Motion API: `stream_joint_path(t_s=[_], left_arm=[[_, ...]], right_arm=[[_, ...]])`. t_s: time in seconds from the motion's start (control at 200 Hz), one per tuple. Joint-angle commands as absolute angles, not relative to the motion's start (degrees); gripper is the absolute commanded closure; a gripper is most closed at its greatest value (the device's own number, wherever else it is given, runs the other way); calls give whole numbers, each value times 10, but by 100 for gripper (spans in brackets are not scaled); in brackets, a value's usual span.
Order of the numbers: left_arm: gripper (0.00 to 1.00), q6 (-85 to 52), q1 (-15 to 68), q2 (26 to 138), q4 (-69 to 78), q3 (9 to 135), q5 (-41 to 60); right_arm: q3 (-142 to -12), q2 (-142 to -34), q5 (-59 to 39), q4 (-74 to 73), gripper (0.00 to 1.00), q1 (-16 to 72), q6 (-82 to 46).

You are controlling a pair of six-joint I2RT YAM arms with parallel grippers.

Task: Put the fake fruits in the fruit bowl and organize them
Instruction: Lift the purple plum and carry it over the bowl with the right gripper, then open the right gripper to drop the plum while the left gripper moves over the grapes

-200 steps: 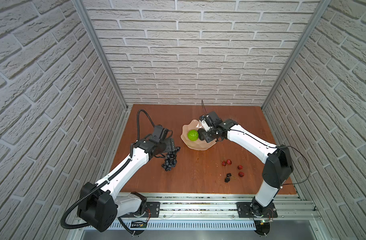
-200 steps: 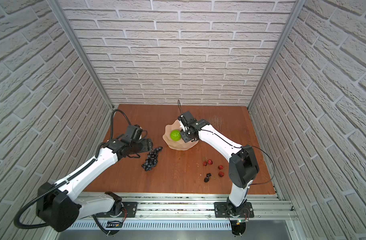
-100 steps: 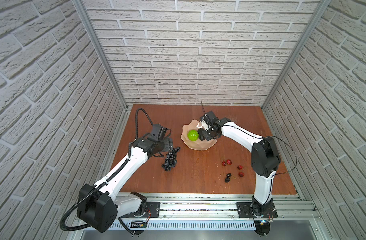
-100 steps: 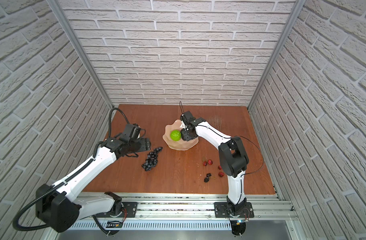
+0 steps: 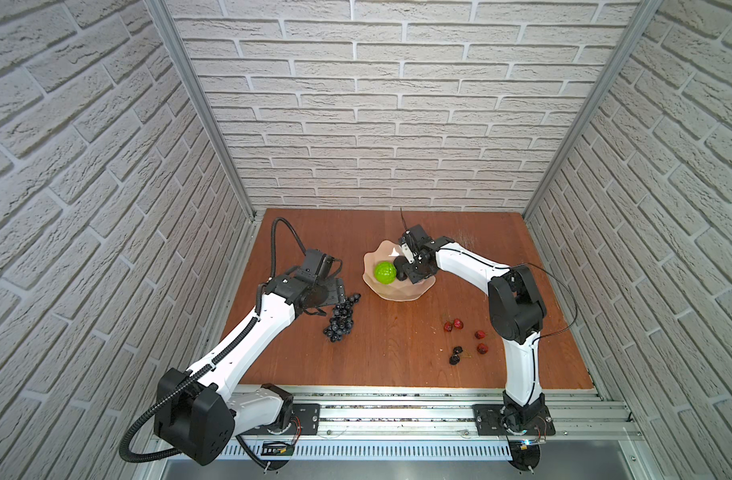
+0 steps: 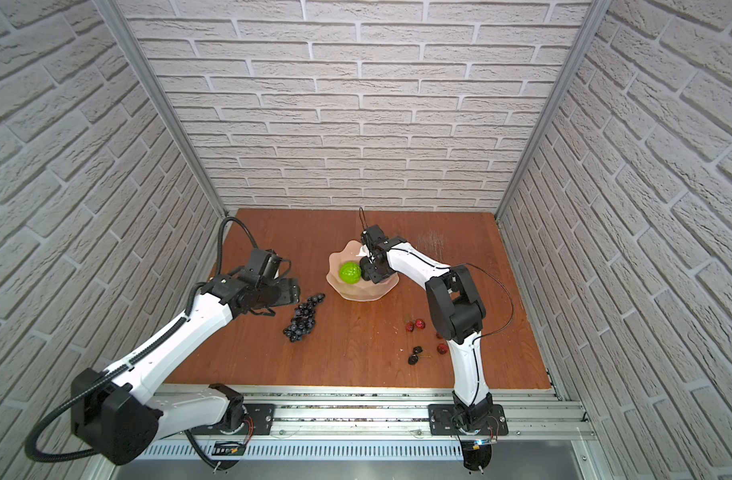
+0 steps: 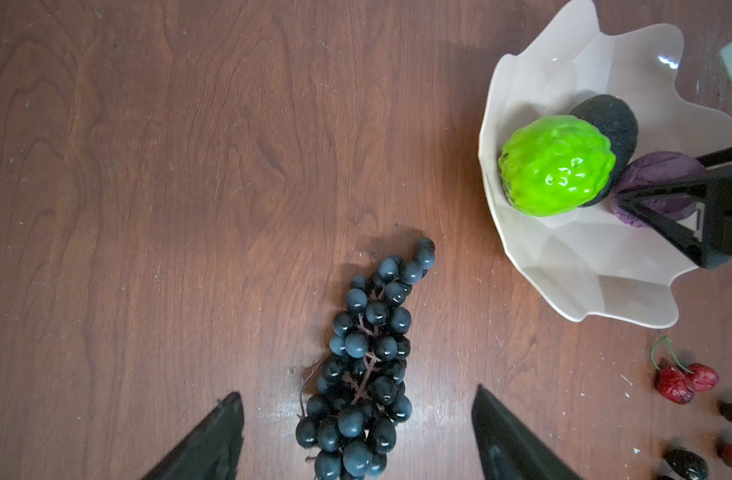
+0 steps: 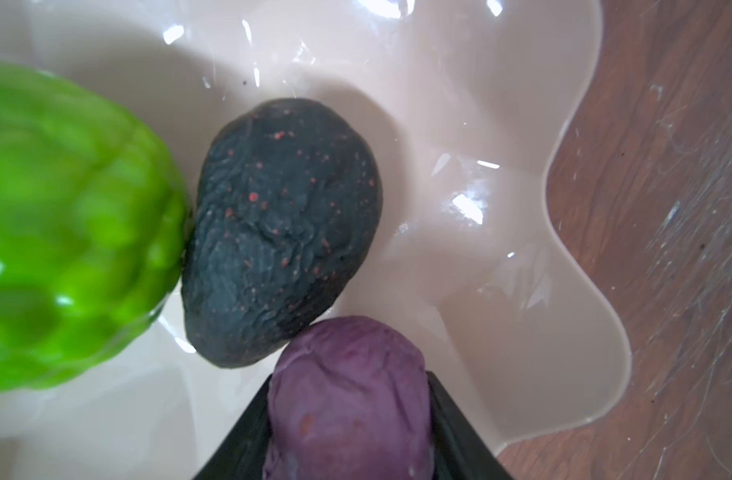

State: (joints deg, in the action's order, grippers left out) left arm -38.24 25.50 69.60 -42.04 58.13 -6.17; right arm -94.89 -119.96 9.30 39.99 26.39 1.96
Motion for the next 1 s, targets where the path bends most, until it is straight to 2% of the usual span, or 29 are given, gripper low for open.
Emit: stream_joint_path(t_s=[0.0,0.215,0.325,0.585,0.83,0.995], left_arm=[[14,-384,251,687,-425,596,-65],[13,-382,252,686,-438,599,-57],[13,-388,251,682,-461,599,-45],[17,-436,253,637,-543,573,-2],[36,-519,292,570,-529,472,56],[40,-580,339,534,-500,412,51]], right_arm=[[-971,-1212,98,398,49,262,22],[-973,-1196,96,401,30,263,25],[-969,-1172,96,405,26,263,28],[-940,-1079,104,416,24,277,25],[-899,-1027,155,405,24,315,18],[-878,-990,146,390,26,332,1]])
